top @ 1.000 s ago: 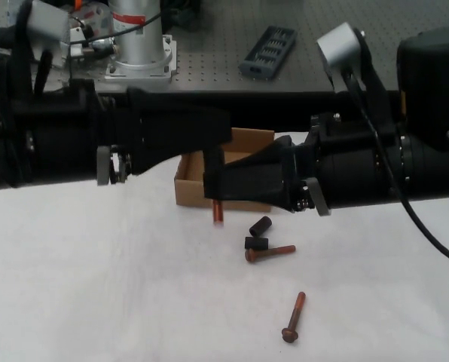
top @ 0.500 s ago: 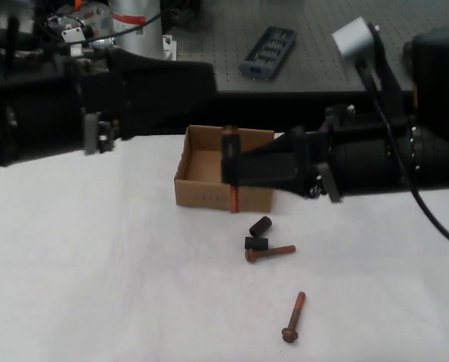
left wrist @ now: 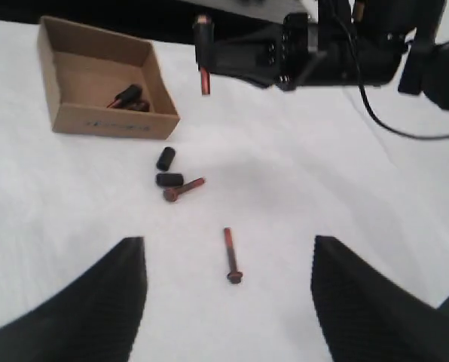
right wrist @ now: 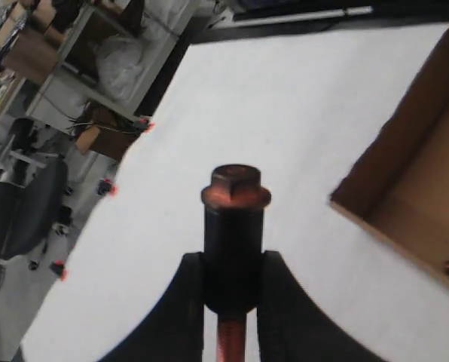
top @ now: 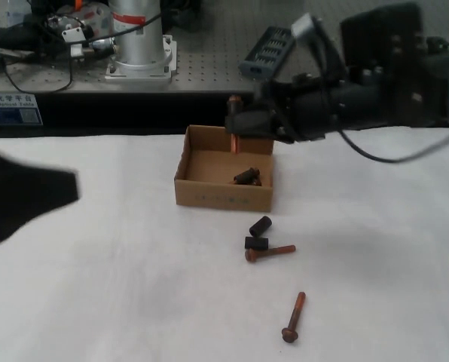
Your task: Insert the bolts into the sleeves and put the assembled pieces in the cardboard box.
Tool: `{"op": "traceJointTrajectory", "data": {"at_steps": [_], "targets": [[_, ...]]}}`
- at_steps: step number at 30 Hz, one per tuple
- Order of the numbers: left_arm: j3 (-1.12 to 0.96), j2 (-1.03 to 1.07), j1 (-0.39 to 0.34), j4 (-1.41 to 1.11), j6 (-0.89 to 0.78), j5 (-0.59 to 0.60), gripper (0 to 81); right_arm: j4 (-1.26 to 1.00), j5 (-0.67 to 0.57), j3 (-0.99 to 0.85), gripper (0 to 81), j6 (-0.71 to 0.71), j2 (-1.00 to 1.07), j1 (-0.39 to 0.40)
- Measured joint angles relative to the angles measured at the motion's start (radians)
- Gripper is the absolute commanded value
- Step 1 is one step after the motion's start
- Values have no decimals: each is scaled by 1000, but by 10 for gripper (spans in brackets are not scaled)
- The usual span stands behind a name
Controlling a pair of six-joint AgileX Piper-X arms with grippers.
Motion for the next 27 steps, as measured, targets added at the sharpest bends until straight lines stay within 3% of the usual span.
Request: {"op": "traceJointTrajectory", "data": {"at_steps": [3, 9, 17, 22, 27], "targets": [[0, -89, 3, 150, 51, -54, 461, 83, 58, -160, 28, -15, 144, -10], [0, -123, 3, 173, 95, -78, 461, 309, 191, -478, 28, -42, 401, -21], [0, -123, 3, 175, 101, -85, 461, 383, 289, -595, 10, -128, 456, -21], [0, -123, 3, 175, 101, -108, 461, 382, 290, -607, 305, -146, 456, -21], [0, -123, 3, 177, 101, -127, 461, 410, 270, -607, 291, -147, 456, -16]]}}
